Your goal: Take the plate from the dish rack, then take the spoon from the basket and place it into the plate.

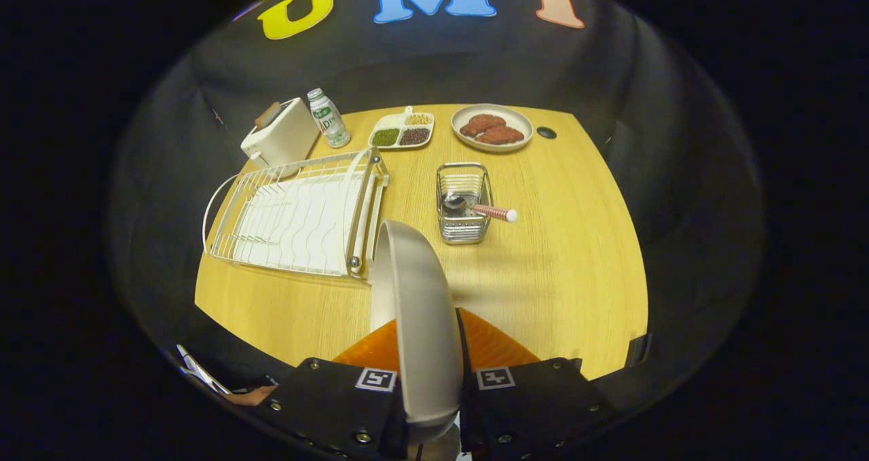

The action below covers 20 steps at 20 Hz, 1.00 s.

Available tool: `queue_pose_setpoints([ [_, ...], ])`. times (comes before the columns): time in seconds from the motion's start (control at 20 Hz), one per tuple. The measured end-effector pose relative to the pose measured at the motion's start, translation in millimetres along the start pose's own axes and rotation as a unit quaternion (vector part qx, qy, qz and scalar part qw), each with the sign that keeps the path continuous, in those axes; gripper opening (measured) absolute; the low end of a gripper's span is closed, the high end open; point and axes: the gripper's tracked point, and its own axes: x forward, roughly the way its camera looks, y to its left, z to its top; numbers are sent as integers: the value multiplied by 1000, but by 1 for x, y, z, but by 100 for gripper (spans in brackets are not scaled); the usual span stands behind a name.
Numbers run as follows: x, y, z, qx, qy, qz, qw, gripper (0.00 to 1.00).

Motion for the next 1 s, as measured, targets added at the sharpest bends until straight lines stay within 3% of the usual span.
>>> queue_pose_setpoints([
  [0.45,62,9,-34,39,4,79,996,28],
  [0.75,91,18,-50,97,9,190,977,28],
  [1.0,108,21,-58,113,1,259,959,29],
])
